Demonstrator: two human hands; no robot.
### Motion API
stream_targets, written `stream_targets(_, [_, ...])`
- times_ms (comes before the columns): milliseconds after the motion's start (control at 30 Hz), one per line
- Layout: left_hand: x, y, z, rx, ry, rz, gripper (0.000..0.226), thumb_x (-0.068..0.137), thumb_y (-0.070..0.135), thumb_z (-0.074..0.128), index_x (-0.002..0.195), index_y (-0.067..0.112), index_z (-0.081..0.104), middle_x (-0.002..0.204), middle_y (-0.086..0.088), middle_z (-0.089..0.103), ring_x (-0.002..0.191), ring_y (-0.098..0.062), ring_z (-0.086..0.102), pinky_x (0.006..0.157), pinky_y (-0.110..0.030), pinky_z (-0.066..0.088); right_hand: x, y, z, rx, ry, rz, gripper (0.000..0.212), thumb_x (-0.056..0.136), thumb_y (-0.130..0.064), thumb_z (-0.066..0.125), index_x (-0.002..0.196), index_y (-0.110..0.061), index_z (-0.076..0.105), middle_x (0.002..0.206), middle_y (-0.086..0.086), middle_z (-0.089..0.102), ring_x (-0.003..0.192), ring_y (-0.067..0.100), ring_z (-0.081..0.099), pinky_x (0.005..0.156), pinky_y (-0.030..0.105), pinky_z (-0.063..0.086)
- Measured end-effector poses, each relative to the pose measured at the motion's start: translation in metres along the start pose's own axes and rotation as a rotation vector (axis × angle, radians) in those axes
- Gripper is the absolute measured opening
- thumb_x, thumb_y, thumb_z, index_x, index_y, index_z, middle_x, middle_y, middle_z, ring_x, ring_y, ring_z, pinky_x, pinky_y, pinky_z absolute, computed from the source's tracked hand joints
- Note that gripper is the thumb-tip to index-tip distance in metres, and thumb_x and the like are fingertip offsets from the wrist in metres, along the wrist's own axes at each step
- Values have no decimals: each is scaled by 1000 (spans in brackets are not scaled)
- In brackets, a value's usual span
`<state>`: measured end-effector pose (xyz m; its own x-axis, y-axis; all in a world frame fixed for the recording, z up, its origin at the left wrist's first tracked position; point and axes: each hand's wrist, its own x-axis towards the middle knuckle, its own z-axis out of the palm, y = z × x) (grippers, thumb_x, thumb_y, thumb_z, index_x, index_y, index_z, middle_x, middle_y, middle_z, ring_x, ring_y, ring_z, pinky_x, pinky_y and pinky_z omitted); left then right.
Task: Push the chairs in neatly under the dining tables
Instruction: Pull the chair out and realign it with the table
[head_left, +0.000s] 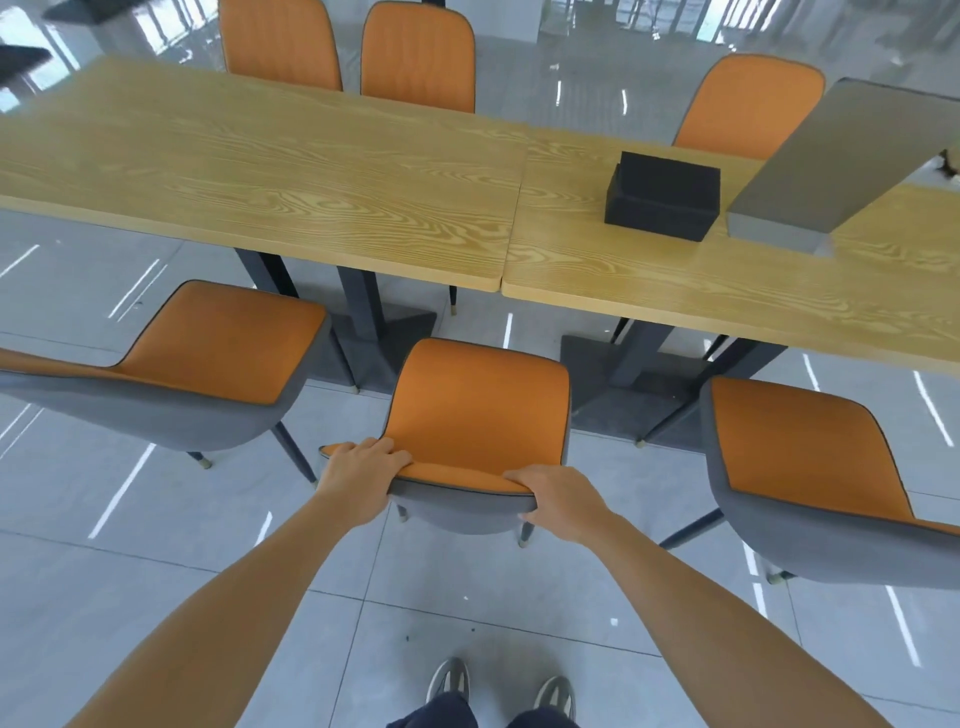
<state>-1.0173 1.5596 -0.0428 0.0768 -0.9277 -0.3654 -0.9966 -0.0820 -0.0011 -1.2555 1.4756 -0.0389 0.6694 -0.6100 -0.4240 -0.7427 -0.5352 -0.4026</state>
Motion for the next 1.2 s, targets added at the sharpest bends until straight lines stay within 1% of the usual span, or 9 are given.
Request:
stream_targets(133, [4,-10,0,-42,35,-22,43,89,11,48,128,27,44,119,1,53,116,-20,48,97,-34,35,12,-8,-4,-13,-6,7,46,88,-17,55,131,-31,48,122,-1,59,112,24,54,88,45,50])
stream_targets(267, [15,-19,-5,-55,48,-32,43,89,11,50,128,27,44,117,1,53,115,-21,47,97,-33,34,26,-13,-12,-26,24,-15,46,87,-15,57,132,-25,48,122,2,60,110,25,55,90,37,47])
stream_targets(500, [24,-26,-5,-73,43,-44,48,88,9,51,131,28,42,121,1,50,117,-21,45,99,-35,32,38,-12,-13,-41,37,-29,46,85,-17,60,129,-26,49,119,2,62,106,25,57,86,37,48])
stream_targets(667, [23,-24,-8,-79,28,-41,49,87,14,53,132,27,39,127,1,50,120,-22,45,100,-35,33,39,-12,-12,-93,41,-18,52,85,-22,63,133,-24,44,128,1,58,110,25,55,90,39,48])
stream_targets(733, [21,-22,-11,-83,0,-36,50,87,24,56,134,25,38,131,0,49,123,-22,44,102,-37,33,37,-12,-10,-95,48,6,58,84,-27,64,136,-22,39,135,2,52,118,26,50,97,39,44])
stream_targets(867, [18,-9,-18,-57,-48,-9,61,87,42,55,139,23,30,139,-2,45,129,-23,40,105,-40,31,24,-10,-6,-94,108,65,71,87,-37,59,144,-18,21,151,5,28,136,27,30,110,41,29])
stream_targets(1000, [17,22,-26,-55,-53,39,73,88,48,52,145,23,15,153,-3,26,142,-22,22,113,-47,19,1,3,-5,-61,165,141,78,92,-42,49,148,-19,0,158,6,4,145,25,7,117,44,11])
stream_targets(1100, [21,59,-35,-75,-29,80,80,88,52,50,147,24,5,158,-3,10,146,-23,8,117,-49,12,-23,23,-10,-37,207,199,83,91,-43,49,147,-18,-7,159,7,-4,146,26,1,118,47,10])
stream_targets(1200, [27,107,-45,-99,14,131,82,88,53,49,148,24,1,159,-3,6,147,-24,4,118,-47,11,-51,55,-21,-40,242,275,86,91,-44,49,147,-16,-11,158,9,-8,146,27,-3,118,45,11])
